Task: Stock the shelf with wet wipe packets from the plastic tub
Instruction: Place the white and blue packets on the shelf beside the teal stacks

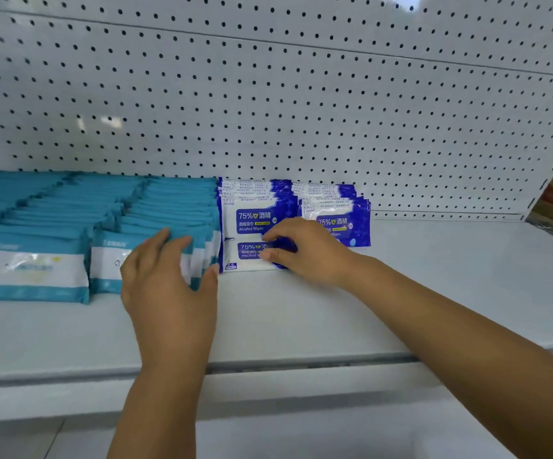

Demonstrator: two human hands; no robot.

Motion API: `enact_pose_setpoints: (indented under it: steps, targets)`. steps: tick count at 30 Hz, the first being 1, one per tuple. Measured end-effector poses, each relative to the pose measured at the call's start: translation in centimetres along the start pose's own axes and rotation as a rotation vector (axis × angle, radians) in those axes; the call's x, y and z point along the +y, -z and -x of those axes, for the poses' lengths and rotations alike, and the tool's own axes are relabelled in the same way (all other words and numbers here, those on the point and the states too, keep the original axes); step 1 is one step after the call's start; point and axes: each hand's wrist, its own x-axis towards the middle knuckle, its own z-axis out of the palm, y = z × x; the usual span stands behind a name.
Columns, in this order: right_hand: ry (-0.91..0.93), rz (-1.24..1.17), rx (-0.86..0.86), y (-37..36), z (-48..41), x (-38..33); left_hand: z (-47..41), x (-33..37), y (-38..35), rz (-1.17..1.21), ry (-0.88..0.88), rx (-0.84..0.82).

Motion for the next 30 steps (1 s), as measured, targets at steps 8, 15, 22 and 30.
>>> enact_pose_setpoints:
  steps: [8, 15, 22, 30]
  targets:
    - [-0.101, 0.176, -0.227, -0.6, -2.0, -1.7, -0.1, -0.9, -0.2, 0.109, -0.017, -0.063]
    - [-0.198, 0.261, -0.406, 0.8, -2.8, -2.8, -0.2, -1.1, -0.5, 0.183, 0.023, -0.062]
    - [-0.261, 0.167, -0.404, 1.2, -2.6, -3.8, -0.1, -1.3, -0.2, 0.190, 0.052, -0.071]
    - [-0.147, 0.217, -0.120, 1.1, -3.5, -3.5, -0.2, -1.1, -0.4, 0.179, 0.056, -0.073]
